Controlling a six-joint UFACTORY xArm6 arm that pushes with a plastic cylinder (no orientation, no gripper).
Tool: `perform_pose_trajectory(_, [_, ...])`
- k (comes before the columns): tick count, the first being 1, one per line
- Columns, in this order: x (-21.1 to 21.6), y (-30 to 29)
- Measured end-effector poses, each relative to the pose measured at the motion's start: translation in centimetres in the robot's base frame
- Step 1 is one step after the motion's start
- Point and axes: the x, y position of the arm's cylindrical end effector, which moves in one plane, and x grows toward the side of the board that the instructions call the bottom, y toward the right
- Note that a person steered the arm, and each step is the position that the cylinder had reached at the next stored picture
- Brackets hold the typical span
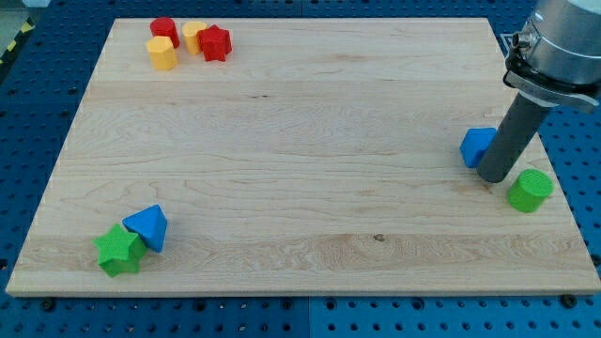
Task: Move the green circle below blue cube
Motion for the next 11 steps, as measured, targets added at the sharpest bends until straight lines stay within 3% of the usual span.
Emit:
perform_pose_trajectory(2, [0.4, -0.6])
perform_pose_trajectory(4, [8.4, -1.0])
perform_pose_trajectory(5, [9.8, 3.5])
perform_pose_trajectory(7, [4.5, 8.4])
perform_pose_trajectory(11, [3.6, 4.8])
